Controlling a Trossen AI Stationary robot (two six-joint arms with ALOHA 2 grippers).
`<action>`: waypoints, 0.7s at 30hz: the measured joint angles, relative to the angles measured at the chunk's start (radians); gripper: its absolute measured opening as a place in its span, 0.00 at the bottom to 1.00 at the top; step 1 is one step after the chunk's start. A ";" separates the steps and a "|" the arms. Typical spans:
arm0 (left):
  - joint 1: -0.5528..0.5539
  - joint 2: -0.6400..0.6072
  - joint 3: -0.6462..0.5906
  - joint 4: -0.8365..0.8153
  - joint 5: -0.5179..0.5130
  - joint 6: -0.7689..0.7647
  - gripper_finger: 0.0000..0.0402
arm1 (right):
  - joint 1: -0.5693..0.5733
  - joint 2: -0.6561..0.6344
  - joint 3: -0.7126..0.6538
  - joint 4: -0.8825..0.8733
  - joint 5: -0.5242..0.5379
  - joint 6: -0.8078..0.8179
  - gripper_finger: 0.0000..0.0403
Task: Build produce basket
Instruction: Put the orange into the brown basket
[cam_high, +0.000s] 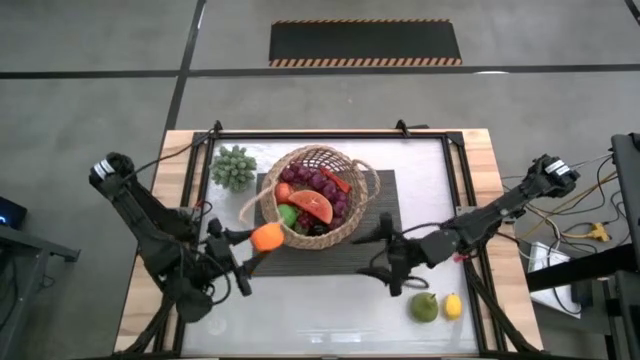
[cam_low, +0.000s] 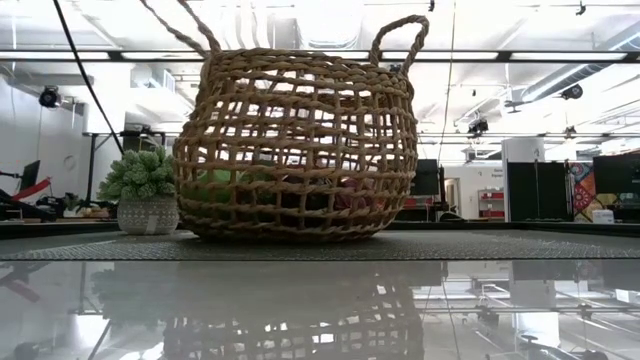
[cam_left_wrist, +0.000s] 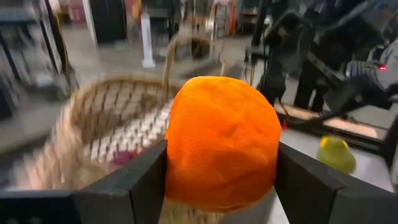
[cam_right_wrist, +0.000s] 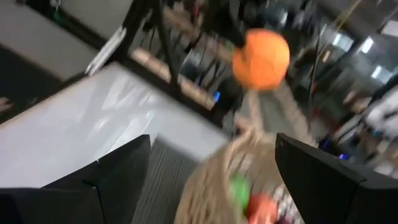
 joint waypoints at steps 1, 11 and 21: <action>0.007 -0.003 -0.021 0.110 -0.014 0.116 0.58 | -0.002 0.028 -0.001 0.071 -0.002 -0.040 0.81; 0.044 0.050 -0.190 1.165 0.158 1.105 0.58 | -0.080 0.277 -0.002 0.665 -0.010 -0.179 0.81; 0.127 0.093 -0.200 1.214 0.375 1.199 0.58 | -0.173 0.310 0.028 0.771 -0.310 -0.040 0.81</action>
